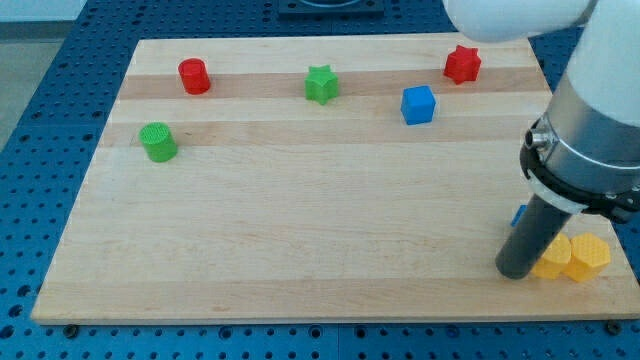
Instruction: Move arm at center of the board
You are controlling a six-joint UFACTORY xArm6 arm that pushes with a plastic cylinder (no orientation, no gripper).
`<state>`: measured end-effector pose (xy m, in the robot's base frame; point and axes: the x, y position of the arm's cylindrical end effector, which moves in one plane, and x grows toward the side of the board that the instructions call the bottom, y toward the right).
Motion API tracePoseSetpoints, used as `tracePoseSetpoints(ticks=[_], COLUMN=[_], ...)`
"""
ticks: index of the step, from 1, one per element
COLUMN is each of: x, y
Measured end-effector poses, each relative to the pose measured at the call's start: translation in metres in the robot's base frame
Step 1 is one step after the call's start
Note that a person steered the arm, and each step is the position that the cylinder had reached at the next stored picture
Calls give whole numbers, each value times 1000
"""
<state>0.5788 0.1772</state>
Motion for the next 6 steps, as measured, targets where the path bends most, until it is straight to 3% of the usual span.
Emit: tracePoseSetpoints(ticks=[1, 2, 4, 6], x=[-1, -32, -143, -209], y=[-67, -137, -169, -284])
